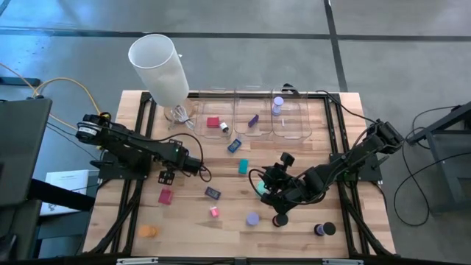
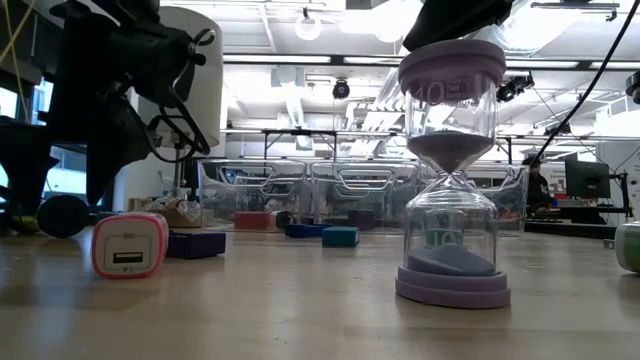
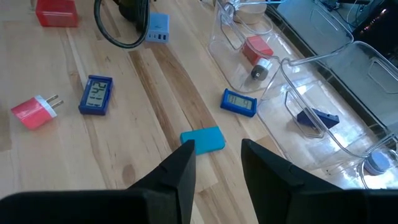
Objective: Pick & Place Office items
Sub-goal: Put the light green hourglass into the right transparent bin
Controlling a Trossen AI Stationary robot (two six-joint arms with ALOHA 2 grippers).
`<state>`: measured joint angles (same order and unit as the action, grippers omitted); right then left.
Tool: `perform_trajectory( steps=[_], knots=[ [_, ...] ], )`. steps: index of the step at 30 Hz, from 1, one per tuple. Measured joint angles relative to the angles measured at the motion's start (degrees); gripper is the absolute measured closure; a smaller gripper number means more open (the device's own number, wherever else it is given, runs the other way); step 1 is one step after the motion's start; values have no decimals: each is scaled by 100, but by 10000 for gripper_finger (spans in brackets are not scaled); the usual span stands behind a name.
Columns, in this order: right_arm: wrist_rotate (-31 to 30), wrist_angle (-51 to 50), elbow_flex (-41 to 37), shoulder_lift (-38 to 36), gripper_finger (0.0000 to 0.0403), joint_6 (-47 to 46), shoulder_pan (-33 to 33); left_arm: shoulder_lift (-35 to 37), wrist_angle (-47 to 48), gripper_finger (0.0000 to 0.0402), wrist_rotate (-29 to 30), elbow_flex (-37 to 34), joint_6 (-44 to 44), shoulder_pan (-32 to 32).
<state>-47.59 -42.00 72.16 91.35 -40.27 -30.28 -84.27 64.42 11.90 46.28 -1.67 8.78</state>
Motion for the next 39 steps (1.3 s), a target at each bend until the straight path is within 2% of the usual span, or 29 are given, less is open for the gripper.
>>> perform_trajectory(
  steps=[6, 17, 22, 33, 39],
  knots=[
    [-2, 0, -2, 0, 286, 2, 0, -199, -69, 59, -100, -16, 62, 0],
    [108, 22, -2, 0, 286, 0, 0, -1294, -15, 70, -253, -7, 149, -11],
    [107, 20, -2, 3, 286, 1, 0, -1405, 9, 111, -261, -13, 184, -9],
    [105, 22, -2, 72, 286, 2, 2, -1327, -24, 244, -385, -15, 172, 63],
    [110, 72, -5, 266, 286, 255, 39, -1333, 87, 245, -278, 67, -57, 233]
  ],
)
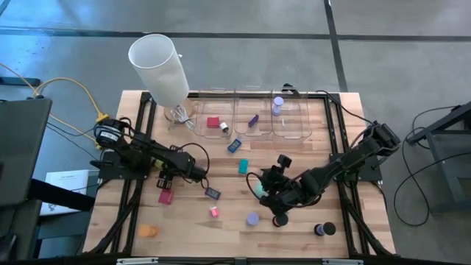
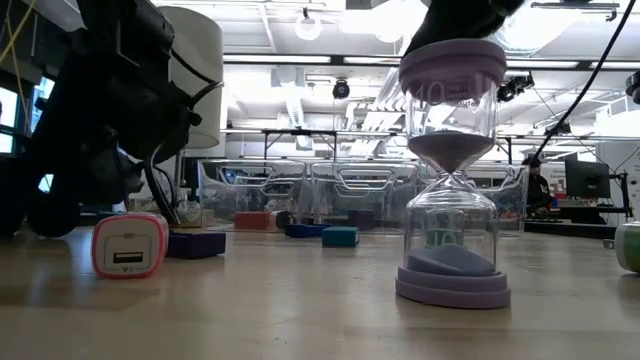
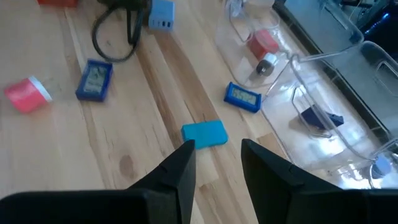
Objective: Pick & Place Office items
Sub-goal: Put the light green hourglass into the right transparent bin
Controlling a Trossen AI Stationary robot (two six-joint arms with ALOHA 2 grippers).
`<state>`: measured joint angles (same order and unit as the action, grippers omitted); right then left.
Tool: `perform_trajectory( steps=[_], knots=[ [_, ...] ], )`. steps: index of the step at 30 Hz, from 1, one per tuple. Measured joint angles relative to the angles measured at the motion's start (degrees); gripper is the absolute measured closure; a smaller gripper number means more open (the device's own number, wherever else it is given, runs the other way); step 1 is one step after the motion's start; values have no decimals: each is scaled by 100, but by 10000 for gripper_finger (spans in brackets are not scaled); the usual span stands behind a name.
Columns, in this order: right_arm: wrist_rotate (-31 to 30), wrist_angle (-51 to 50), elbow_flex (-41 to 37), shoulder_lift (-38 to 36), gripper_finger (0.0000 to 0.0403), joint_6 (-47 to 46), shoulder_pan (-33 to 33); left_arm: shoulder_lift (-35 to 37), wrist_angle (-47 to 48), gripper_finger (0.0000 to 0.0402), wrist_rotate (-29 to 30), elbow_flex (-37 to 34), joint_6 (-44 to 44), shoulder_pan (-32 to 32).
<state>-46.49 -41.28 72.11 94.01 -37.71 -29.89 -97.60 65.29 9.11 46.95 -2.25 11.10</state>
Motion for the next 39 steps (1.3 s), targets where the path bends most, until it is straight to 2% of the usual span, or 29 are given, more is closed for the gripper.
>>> perform_trajectory(
  steps=[10, 17, 25, 31, 35, 39],
  knots=[
    [-63, 363, -1, 99, 286, 390, 36, 0, 561, 243, 22, 506, -628, 161],
    [-134, 575, -1, 99, 286, 649, -31, 46, 1615, 242, -22, 1623, -852, 177],
    [-61, 804, -1, 99, 286, 634, -175, 557, 1651, 241, -119, 3079, -736, 477],
    [837, 2291, 1, 99, 261, 1774, -245, 1220, 829, 240, -105, 3833, -637, 692],
    [1662, 3345, 1, 99, 215, 2915, -287, 1710, -368, 240, -104, 3861, -672, 716],
    [2740, 3958, 3, 97, 167, 3615, -293, 1906, -1652, 240, -133, 3861, -972, 714]
  ],
)
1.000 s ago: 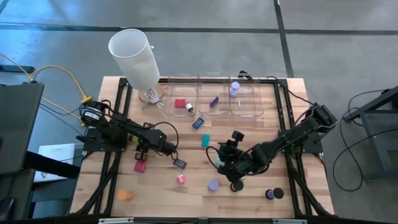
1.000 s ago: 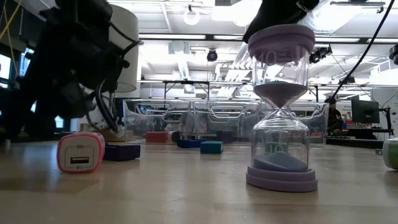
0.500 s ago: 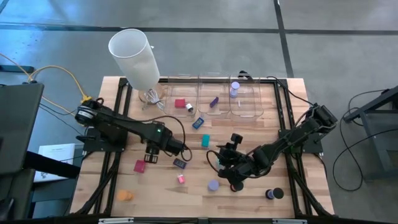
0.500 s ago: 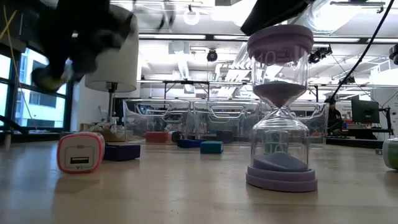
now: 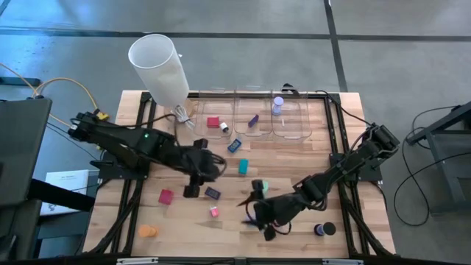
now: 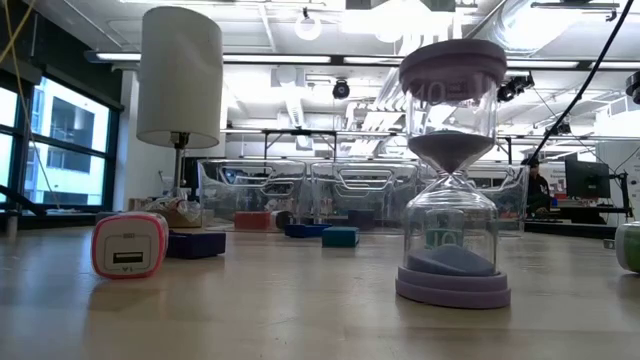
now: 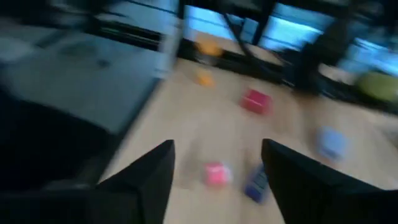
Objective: Pick & Place Office items
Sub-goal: Put the light green hourglass into the right transparent bin
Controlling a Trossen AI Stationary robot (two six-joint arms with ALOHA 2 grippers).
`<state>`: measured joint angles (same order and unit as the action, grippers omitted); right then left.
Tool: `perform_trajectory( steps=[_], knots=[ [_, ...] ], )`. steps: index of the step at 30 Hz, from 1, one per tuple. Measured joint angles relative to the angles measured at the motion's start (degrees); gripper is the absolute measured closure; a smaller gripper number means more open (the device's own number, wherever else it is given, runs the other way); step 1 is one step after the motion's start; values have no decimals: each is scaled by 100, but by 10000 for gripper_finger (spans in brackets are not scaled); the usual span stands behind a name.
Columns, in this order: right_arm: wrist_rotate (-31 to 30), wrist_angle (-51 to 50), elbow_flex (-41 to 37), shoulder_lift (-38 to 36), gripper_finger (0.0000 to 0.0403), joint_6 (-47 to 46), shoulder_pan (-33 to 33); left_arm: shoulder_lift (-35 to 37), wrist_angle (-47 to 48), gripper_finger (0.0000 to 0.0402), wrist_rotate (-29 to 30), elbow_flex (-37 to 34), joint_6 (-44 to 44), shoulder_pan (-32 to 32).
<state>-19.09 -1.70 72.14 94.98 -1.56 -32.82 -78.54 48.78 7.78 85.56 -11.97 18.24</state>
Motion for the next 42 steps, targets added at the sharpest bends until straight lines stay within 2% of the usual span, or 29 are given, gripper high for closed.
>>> perform_trajectory(
  steps=[2, 5, 13, 17, 22, 25, 29, 35, 42],
  knots=[
    [308, 217, 0, 2, 152, 136, 2, -6, -676, 240, -25, 0, -115, 6],
    [299, 403, 0, 2, 141, 365, -24, -94, -1651, 240, -23, 0, -181, 87],
    [-974, 949, 2, 0, 146, 1522, -515, -190, -3796, 239, -47, -6, 344, 194],
    [-2143, 1153, 0, 0, 146, 2112, -881, -188, -4509, 239, -40, 0, 351, 186],
    [-4601, 1704, 0, 0, 147, 3322, -1252, -188, -4866, 239, -45, -1, 312, 188],
    [-5529, 2178, 2, 0, 147, 4054, -1309, -188, -4951, 239, -49, -2, 309, 188],
    [-5674, 2877, 0, 0, 147, 4883, -1271, -202, -4992, 239, -47, -2, 294, 186],
    [-5169, 4194, 2, 0, 147, 6243, -1051, -356, -5233, 239, -54, -3, 236, 188],
    [-4782, 4747, -2, 2, 147, 6759, -803, -352, -5418, 239, -50, 7, 182, 169]
  ],
)
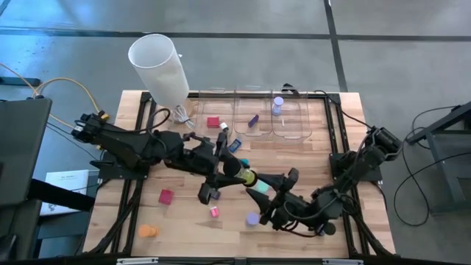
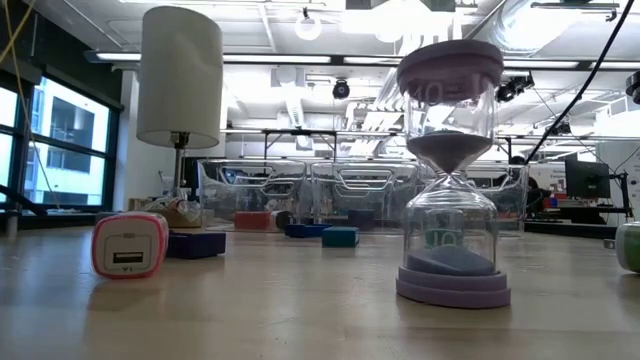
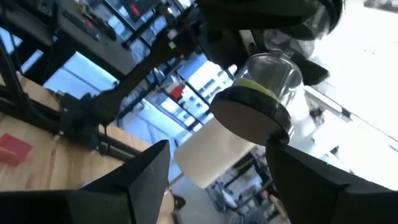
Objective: Pick & Place Office items
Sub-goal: Put the light green hourglass into the right transparent bin
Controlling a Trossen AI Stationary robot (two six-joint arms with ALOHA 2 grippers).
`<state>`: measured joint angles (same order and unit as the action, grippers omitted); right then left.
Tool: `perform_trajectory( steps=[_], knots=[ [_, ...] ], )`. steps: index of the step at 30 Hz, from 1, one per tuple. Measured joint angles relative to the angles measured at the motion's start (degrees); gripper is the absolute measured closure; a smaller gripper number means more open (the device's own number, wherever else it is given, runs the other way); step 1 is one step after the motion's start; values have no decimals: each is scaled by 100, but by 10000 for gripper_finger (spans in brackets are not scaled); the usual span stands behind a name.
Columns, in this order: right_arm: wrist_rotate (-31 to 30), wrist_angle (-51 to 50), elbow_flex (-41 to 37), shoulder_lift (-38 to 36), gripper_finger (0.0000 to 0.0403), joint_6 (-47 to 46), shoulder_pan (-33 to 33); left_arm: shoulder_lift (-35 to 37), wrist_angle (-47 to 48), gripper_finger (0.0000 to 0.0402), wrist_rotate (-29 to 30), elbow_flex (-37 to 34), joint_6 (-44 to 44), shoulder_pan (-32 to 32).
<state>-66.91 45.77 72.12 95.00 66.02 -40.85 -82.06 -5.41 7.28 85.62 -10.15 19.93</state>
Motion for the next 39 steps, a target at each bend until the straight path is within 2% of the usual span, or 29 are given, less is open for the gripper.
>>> perform_trajectory(
  steps=[4, 8, 12, 19, 22, 26, 31, 39],
  knots=[
    [156, 197, -4, 2, 147, 22, 87, 0, -105, 239, 10, 4, 26, -3],
    [-360, 212, -4, 2, 147, 33, 116, -15, -108, 239, 58, 1, 35, -13],
    [-498, -484, 4, 2, 147, -542, 16, -23, -4, 239, -48, -18, -9, 4],
    [-857, -908, 4, -2, 147, -1018, -417, -15, 49, 239, 12, -17, -44, -5],
    [-582, -1110, 4, -2, 147, -1270, -551, -15, 96, 239, 38, -17, -42, 0],
    [213, -1292, 4, -2, 147, -1881, -641, -15, 153, 239, 38, -17, -42, 17],
    [961, -1291, 4, -2, 147, -1931, -654, -9, 283, 239, 49, -17, -69, 14],
    [790, -1442, 4, -2, 140, -1932, -650, -9, 390, 239, 45, -15, -78, 54]
  ],
)
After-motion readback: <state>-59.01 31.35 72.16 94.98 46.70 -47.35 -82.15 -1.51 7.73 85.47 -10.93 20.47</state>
